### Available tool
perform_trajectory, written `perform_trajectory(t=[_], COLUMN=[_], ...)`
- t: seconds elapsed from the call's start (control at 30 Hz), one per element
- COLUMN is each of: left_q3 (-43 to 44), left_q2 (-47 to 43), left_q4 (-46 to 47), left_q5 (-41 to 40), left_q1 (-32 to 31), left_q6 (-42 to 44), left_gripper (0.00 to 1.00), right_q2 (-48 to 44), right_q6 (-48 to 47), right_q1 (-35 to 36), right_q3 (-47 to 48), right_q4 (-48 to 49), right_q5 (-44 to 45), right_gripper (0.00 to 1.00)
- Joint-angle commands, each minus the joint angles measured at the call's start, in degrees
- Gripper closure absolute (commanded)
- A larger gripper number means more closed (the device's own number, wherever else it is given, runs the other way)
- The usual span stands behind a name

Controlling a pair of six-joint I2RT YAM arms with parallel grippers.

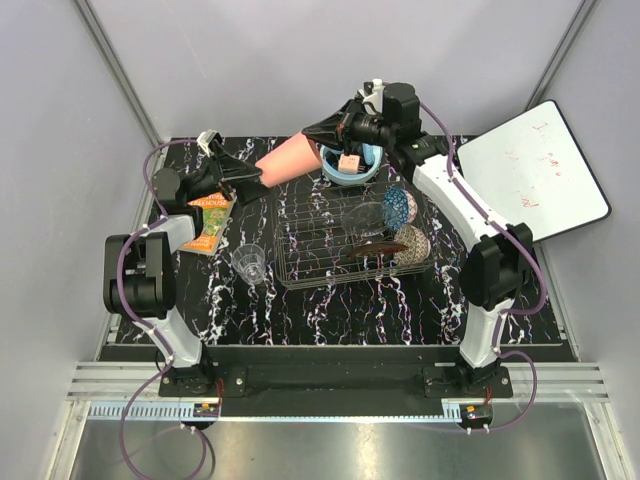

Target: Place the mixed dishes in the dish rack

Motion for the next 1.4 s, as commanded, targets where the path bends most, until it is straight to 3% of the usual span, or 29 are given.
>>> perform_trajectory(t=[0.0,0.27,0.97,1.2,1.3,1.37], left_q3=[0.72,2.83,1.69,1.69,1.87,1.87], left_q2=[-3.07,-1.48,-4.03,-3.86,-4.03,-4.21], left_q4=[13.42,13.34,15.62,12.99,11.06,10.61], left_q5=[-2.47,-3.7,-6.69,-6.08,-5.64,-5.37], left_q1=[-0.71,-2.56,-1.59,-1.59,-1.68,-1.59], left_q6=[3.08,2.73,3.17,4.75,5.36,5.63], left_gripper=[0.01,0.01,0.02,0.2,0.4,0.48], right_q2=[-3.78,-3.43,-2.2,-1.94,-2.03,-2.2], right_q6=[3.0,6.51,9.16,9.07,8.72,8.63], right_q1=[-0.25,0.28,3.35,3.53,3.44,3.53], right_q3=[-1.35,-3.99,-10.05,-9.61,-9.88,-10.05], right_q4=[5.25,11.75,16.94,17.3,17.21,17.12], right_q5=[-2.4,-3.45,-3.1,-2.66,-2.58,-2.66], right_gripper=[1.0,1.0,1.0,1.0,1.0,1.0])
